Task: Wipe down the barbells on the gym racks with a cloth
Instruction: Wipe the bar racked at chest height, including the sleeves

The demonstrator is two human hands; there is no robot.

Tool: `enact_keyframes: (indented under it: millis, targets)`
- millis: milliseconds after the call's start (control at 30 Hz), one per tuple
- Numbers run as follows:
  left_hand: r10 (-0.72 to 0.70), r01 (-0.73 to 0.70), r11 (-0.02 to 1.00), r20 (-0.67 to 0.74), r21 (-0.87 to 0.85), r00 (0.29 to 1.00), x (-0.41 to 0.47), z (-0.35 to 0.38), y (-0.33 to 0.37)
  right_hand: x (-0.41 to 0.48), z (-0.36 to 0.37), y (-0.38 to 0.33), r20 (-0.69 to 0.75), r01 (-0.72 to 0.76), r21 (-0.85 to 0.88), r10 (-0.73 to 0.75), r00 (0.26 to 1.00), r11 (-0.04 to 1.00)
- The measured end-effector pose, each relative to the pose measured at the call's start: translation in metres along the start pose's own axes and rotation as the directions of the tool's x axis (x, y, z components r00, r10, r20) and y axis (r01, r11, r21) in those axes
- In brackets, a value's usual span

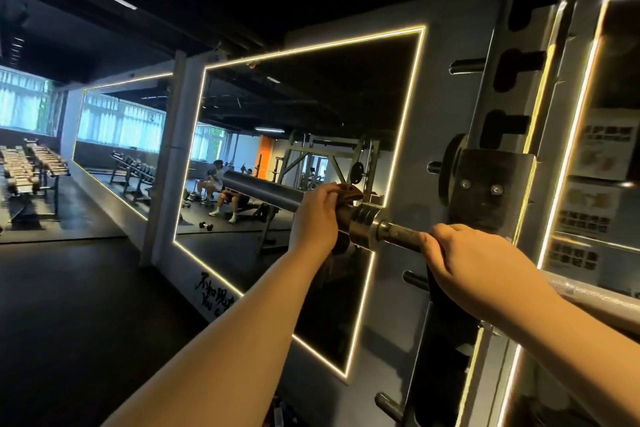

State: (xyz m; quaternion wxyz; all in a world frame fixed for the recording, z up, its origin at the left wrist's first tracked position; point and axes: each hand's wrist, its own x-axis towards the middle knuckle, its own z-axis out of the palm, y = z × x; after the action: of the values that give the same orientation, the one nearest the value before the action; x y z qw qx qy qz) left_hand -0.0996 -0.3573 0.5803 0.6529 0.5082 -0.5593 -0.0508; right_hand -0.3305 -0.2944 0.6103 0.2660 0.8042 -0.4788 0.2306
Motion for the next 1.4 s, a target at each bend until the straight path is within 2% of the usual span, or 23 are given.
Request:
enact_keyframes:
  millis: [67,200,267,433,567,667,733,933,1033,1200,1400]
  targets:
    - [0.000,-0.001,1.000,-0.017,-0.021,1.000,0.001,0.007,0.004,0.000,-0.002,0.000,0.010,-0.009,0.005,0.009,1.000,1.000]
    - [0.174,-0.175,0.981,-0.025,-0.084,0.984,-0.019,0.029,0.001,-0.002,-0.003,-0.003,0.021,-0.016,-0.008,0.016,1.000,1.000]
    - [0.211,-0.213,0.972,-0.036,-0.100,0.977,-0.024,0.033,-0.008,0.001,-0.003,-0.005,0.033,-0.011,-0.032,0.012,0.999,0.999]
    - [0.151,-0.145,0.983,0.055,-0.111,0.987,-0.018,0.028,-0.013,0.013,-0.024,-0.016,0.141,0.010,-0.229,0.023,0.990,0.973]
    - [0.143,-0.131,0.985,0.104,-0.116,0.984,-0.031,0.019,-0.010,0.040,-0.020,-0.044,0.065,0.093,-0.066,-0.089,0.994,0.993]
    - [0.217,-0.208,0.975,0.139,-0.078,0.966,-0.029,0.008,-0.018,0.051,0.006,-0.051,0.227,0.058,0.012,-0.059,0.972,0.998]
    - [0.228,-0.222,0.973,0.153,-0.059,0.961,-0.018,0.003,-0.022,0.052,0.016,-0.048,0.263,0.049,0.003,-0.048,0.964,0.999]
    - [0.126,-0.127,0.988,-0.017,-0.084,0.992,-0.014,0.020,-0.009,0.055,0.015,-0.053,0.214,0.015,-0.024,-0.010,0.977,1.000]
    - [0.186,-0.191,0.979,-0.076,-0.075,0.980,-0.025,0.037,-0.019,0.055,0.017,-0.052,0.201,0.033,-0.036,-0.025,0.979,0.999]
    - [0.213,-0.216,0.972,-0.041,-0.097,0.976,-0.015,0.030,-0.017,0.058,0.017,-0.050,0.213,0.019,-0.059,-0.007,0.977,0.998]
    - [0.078,-0.079,0.996,0.018,0.048,0.997,0.014,0.019,-0.018,0.059,0.017,-0.052,0.206,0.001,-0.047,0.009,0.978,0.999]
